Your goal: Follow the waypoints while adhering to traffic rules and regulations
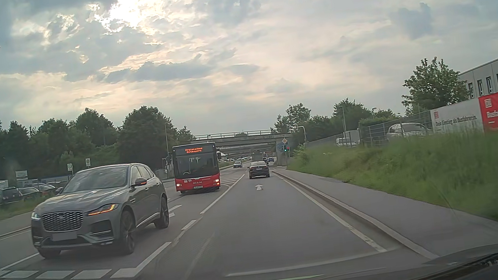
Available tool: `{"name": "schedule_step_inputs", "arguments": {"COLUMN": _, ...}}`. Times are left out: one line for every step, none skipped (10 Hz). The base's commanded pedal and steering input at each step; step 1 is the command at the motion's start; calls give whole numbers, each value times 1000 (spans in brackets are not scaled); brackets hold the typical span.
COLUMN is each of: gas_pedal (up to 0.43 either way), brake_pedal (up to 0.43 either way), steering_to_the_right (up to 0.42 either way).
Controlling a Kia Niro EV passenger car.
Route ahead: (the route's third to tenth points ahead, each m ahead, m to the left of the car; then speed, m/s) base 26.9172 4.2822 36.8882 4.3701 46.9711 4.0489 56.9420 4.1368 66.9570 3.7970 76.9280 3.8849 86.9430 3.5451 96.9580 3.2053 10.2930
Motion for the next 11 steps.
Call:
{"name": "schedule_step_inputs", "arguments": {"gas_pedal": 98, "brake_pedal": 0, "steering_to_the_right": -1}}
{"name": "schedule_step_inputs", "arguments": {"gas_pedal": 98, "brake_pedal": 0, "steering_to_the_right": -1}}
{"name": "schedule_step_inputs", "arguments": {"gas_pedal": 98, "brake_pedal": 0, "steering_to_the_right": -1}}
{"name": "schedule_step_inputs", "arguments": {"gas_pedal": 98, "brake_pedal": 0, "steering_to_the_right": -1}}
{"name": "schedule_step_inputs", "arguments": {"gas_pedal": 98, "brake_pedal": 0, "steering_to_the_right": -1}}
{"name": "schedule_step_inputs", "arguments": {"gas_pedal": 98, "brake_pedal": 0, "steering_to_the_right": -1}}
{"name": "schedule_step_inputs", "arguments": {"gas_pedal": 98, "brake_pedal": 0, "steering_to_the_right": -1}}
{"name": "schedule_step_inputs", "arguments": {"gas_pedal": 98, "brake_pedal": 0, "steering_to_the_right": -2}}
{"name": "schedule_step_inputs", "arguments": {"gas_pedal": 110, "brake_pedal": 0, "steering_to_the_right": -2}}
{"name": "schedule_step_inputs", "arguments": {"gas_pedal": 110, "brake_pedal": 0, "steering_to_the_right": -2}}
{"name": "schedule_step_inputs", "arguments": {"gas_pedal": 110, "brake_pedal": 0, "steering_to_the_right": -2}}
